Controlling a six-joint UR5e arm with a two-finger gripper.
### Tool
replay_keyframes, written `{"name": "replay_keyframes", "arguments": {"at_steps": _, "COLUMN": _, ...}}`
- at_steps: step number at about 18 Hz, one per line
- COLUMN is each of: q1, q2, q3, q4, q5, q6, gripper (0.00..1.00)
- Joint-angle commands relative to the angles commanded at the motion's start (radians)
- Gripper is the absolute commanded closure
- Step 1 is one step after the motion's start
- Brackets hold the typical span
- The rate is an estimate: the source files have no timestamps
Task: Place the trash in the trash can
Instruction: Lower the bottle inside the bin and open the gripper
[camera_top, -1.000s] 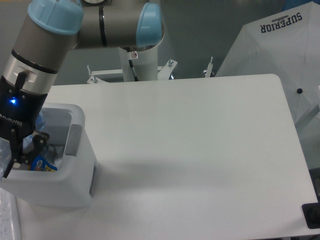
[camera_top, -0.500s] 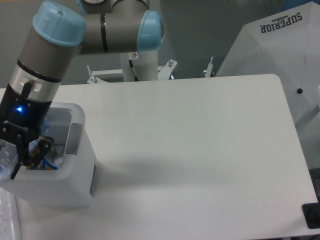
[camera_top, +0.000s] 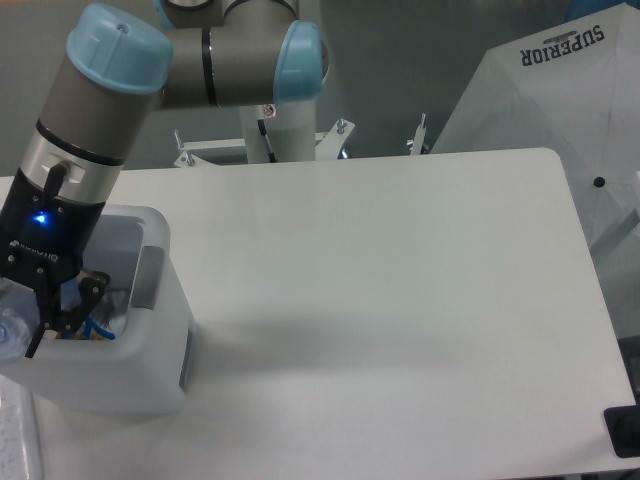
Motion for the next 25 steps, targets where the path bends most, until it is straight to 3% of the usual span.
{"name": "replay_keyframes", "arguments": {"at_steps": 5, "q1": 0.002, "q2": 0.011, "q3": -0.018, "q4": 0.0, "q5": 0.006, "q6": 0.0, "gripper": 0.31}}
{"name": "replay_keyframes", "arguments": {"at_steps": 14, "q1": 0.006, "q2": 0.086, "q3": -0.15, "q4": 0.0, "q5": 0.008, "q6": 0.066, "gripper": 0.27}}
{"name": "replay_keyframes", "arguments": {"at_steps": 19, "q1": 0.005, "q2": 0.104, "q3": -0.173, "q4": 0.002, "q5": 0.008, "q6": 0.071, "gripper": 0.27}}
{"name": "replay_keyframes", "arguments": {"at_steps": 20, "q1": 0.008, "q2": 0.104, "q3": -0.172, "q4": 0.002, "q5": 0.008, "q6": 0.08, "gripper": 0.18}}
{"name": "replay_keyframes", "arguments": {"at_steps": 21, "q1": 0.012, "q2": 0.104, "q3": -0.172, "q4": 0.002, "q5": 0.008, "q6": 0.1, "gripper": 0.03}}
{"name": "replay_keyframes", "arguments": {"at_steps": 25, "q1": 0.076, "q2": 0.121, "q3": -0.172, "q4": 0.0, "q5": 0.008, "q6": 0.117, "gripper": 0.0}}
